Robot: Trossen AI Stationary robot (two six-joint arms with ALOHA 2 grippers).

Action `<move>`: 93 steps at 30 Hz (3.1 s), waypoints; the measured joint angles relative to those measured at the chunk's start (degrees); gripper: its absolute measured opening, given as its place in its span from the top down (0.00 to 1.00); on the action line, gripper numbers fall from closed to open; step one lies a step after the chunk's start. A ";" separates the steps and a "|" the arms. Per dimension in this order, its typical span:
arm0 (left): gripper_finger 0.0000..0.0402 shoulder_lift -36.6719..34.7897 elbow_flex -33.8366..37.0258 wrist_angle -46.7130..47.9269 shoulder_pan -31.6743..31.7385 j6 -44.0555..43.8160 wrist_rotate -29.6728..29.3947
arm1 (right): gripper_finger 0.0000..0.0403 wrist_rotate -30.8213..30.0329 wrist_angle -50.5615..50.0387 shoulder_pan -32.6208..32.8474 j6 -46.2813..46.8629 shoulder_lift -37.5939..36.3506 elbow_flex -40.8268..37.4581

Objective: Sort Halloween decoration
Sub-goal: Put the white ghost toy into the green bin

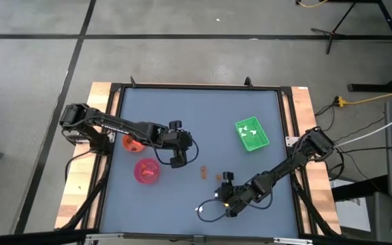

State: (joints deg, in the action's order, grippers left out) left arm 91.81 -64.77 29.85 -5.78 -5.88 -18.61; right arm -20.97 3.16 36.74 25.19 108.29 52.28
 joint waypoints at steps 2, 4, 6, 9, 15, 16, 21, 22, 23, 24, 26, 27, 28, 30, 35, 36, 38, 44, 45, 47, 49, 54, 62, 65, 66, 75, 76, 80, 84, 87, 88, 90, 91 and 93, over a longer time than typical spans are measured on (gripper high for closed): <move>0.54 0.00 0.00 0.00 0.00 0.01 0.02 | 0.74 0.00 0.02 0.01 0.00 0.00 0.01; 0.54 0.00 0.00 0.00 0.00 0.01 0.00 | 0.78 -0.01 0.00 0.03 -0.02 0.00 0.01; 0.54 0.00 0.00 0.00 0.00 0.01 0.00 | 0.80 -0.08 0.02 0.03 -0.02 0.00 0.01; 0.54 0.00 0.00 0.02 0.00 -0.01 0.00 | 0.82 -0.29 0.02 0.01 -0.02 0.00 0.01; 0.54 0.00 0.00 0.00 0.00 0.01 0.02 | 0.81 -0.33 0.02 0.02 -0.02 0.00 0.01; 0.54 0.00 0.00 0.00 0.00 0.01 0.01 | 0.81 -0.33 0.02 0.02 -0.02 0.00 0.01; 0.54 0.00 0.00 0.00 0.00 0.01 0.02 | 0.81 -0.37 0.16 0.02 -0.02 0.02 -0.01; 0.54 0.00 0.00 0.00 0.00 0.01 0.02 | 0.81 -0.37 0.17 0.01 -0.01 -0.03 -0.01; 0.54 0.00 0.00 0.02 0.00 -0.01 0.02 | 0.81 -0.36 0.17 0.01 -0.02 -0.07 -0.01; 0.54 0.00 0.00 0.01 0.00 0.01 0.02 | 0.81 -0.29 0.21 0.01 -0.01 -0.09 -0.02; 0.54 0.00 0.00 0.00 0.01 0.01 0.01 | 0.81 0.26 0.24 -0.01 -0.02 -0.41 -0.05; 0.54 0.00 0.00 0.02 0.01 0.01 0.02 | 0.81 0.67 0.22 -0.05 -0.02 -0.56 -0.09; 0.54 0.00 0.00 0.02 0.00 0.01 0.02 | 0.81 1.15 0.26 -0.05 -0.01 -0.57 -0.10; 0.54 0.00 0.00 0.01 0.00 0.01 0.02 | 0.81 1.65 -0.08 -0.05 -0.01 -1.23 -0.15; 0.54 0.00 0.00 -0.02 0.00 0.01 0.01 | 0.81 2.40 -1.36 -0.05 -0.04 -3.93 -0.21; 0.54 0.00 0.00 -0.06 0.00 0.01 0.02 | 0.81 2.40 -1.75 -0.05 -0.11 -4.55 -0.21; 0.54 0.00 0.00 -0.07 0.00 0.01 0.02 | 0.81 2.38 -3.48 -0.05 -0.17 -5.75 -0.18; 0.54 0.00 0.00 -0.36 0.00 0.01 0.02 | 0.81 2.13 -9.56 -0.05 -0.20 -10.50 -0.18; 0.54 0.00 0.00 -0.35 0.00 0.01 0.02 | 0.81 1.92 -11.29 -0.05 -0.27 -11.61 -0.18; 0.54 0.00 0.00 -0.37 0.00 0.01 0.02 | 0.81 0.76 -14.54 -0.03 -0.75 -13.92 -0.18; 0.54 0.02 0.00 -0.47 0.00 0.01 0.02 | 0.81 -0.98 -18.24 -0.03 -1.71 -16.66 -0.14; 0.54 0.02 0.00 -0.86 0.00 0.01 0.02 | 0.81 -6.16 -28.49 -0.75 -3.16 -23.70 -0.10; 0.54 0.02 0.00 -1.14 0.00 0.01 0.02 | 0.81 -13.08 -48.98 -6.03 -3.25 -32.65 -0.05; 0.54 0.02 0.00 -1.15 0.00 0.01 0.02 | 0.81 -14.35 -56.71 -9.53 -3.26 -33.99 -0.05; 0.54 0.02 0.00 -1.18 0.00 0.01 0.02 | 0.81 -14.45 -59.43 -10.76 -3.28 -34.12 -0.05; 0.54 0.02 0.00 -4.35 0.00 0.01 0.00 | 0.81 -13.99 -67.53 -21.36 -9.42 -34.14 -1.02; 0.54 0.02 0.00 -5.03 0.00 0.02 0.00 | 0.81 -13.97 -67.31 -22.25 -10.39 -34.08 -1.02; 0.54 0.02 0.00 -7.83 0.00 0.01 0.00 | 0.81 -13.97 -67.06 -25.32 -12.04 -33.94 -1.02; 0.54 0.02 0.00 -9.55 0.00 0.01 0.02 | 0.81 -13.90 -67.08 -27.24 -12.04 -33.94 -1.02; 0.54 0.02 0.00 -10.15 0.00 0.01 0.02 | 0.81 -12.80 -67.06 -28.06 -12.06 -33.94 -1.04; 0.54 0.02 0.00 -10.16 0.00 0.01 0.02 | 0.81 -12.04 -67.08 -28.31 -12.07 -33.94 -1.04; 0.54 0.02 0.00 -10.16 0.00 0.00 0.02 | 0.81 -10.62 -67.12 -28.68 -12.08 -33.94 -1.04; 0.54 0.02 0.00 -10.16 0.00 -0.04 0.02 | 0.81 -10.03 -67.11 -28.69 -12.11 -33.94 -1.04; 0.54 0.02 0.00 -10.21 0.00 -0.08 0.17 | 0.81 -9.05 -67.12 -28.66 -12.11 -33.94 -1.04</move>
State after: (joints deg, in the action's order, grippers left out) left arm 91.83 -64.77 19.63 -5.78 -5.96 -18.44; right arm -30.02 -63.96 8.08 13.08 74.35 51.24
